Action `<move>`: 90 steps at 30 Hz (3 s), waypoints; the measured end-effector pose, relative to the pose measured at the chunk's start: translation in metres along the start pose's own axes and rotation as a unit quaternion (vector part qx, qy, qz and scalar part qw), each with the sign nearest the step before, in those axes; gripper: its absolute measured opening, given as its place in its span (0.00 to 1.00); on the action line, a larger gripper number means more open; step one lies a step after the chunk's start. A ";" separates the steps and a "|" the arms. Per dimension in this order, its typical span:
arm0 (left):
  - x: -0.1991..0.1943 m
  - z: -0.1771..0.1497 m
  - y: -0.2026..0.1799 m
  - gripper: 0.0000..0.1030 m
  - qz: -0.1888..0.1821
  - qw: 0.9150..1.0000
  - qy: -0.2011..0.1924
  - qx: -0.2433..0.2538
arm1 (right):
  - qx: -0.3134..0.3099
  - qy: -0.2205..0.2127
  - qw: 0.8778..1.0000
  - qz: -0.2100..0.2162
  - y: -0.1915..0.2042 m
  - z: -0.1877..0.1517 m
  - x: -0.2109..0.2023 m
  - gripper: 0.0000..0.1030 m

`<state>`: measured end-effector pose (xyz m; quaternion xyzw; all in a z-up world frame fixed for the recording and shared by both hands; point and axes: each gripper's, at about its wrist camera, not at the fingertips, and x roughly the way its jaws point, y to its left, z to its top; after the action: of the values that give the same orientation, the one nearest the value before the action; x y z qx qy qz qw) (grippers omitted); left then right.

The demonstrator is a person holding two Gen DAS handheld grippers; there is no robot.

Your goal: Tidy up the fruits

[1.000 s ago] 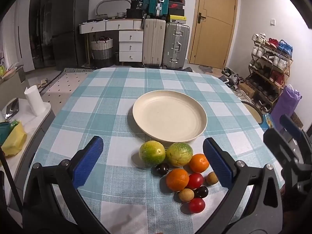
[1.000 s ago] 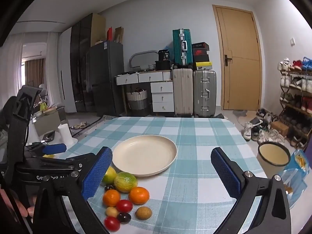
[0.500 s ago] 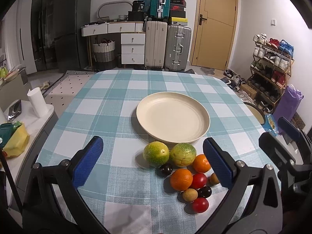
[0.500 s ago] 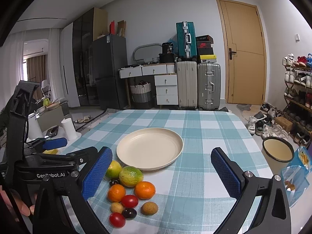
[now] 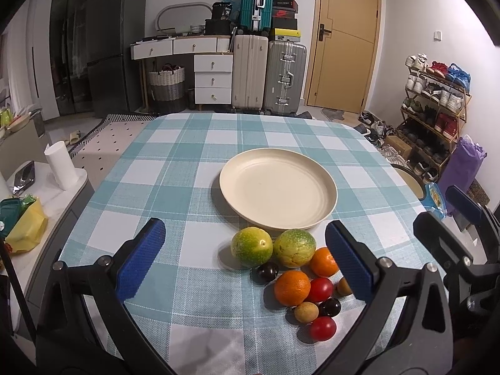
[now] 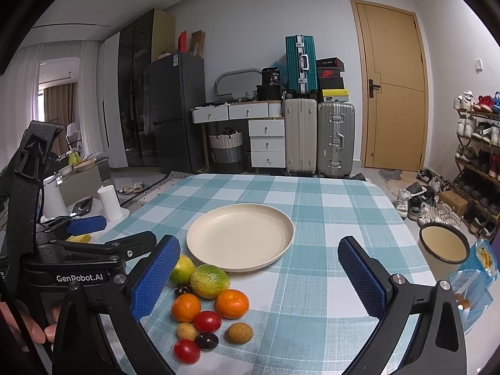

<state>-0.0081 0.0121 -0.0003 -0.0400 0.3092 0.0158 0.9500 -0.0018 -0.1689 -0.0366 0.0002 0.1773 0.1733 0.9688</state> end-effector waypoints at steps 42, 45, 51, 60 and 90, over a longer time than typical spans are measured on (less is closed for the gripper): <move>0.064 -0.013 0.037 0.99 -0.045 0.996 0.067 -0.041 | -0.004 0.037 0.999 0.000 0.002 -0.008 0.031 1.00; 0.077 -0.015 0.044 0.97 -0.066 0.993 0.083 -0.054 | -0.003 0.040 0.999 -0.002 0.001 -0.009 0.036 1.00; 0.098 -0.018 0.053 0.90 -0.109 0.986 0.102 -0.072 | 0.001 0.052 0.999 -0.001 -0.003 -0.013 0.050 1.00; 0.129 -0.023 0.061 0.67 -0.174 0.971 0.130 -0.104 | 0.021 0.079 0.997 0.011 -0.010 -0.021 0.071 1.00; 0.169 -0.027 0.079 0.44 -0.263 0.941 0.153 -0.147 | 0.052 0.125 0.989 0.056 -0.011 -0.023 0.098 1.00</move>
<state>0.1085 0.0894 -0.1273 -0.2610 0.4232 -0.1957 0.8453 0.0797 -0.1481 -0.0923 0.0389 0.3055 0.2166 0.9264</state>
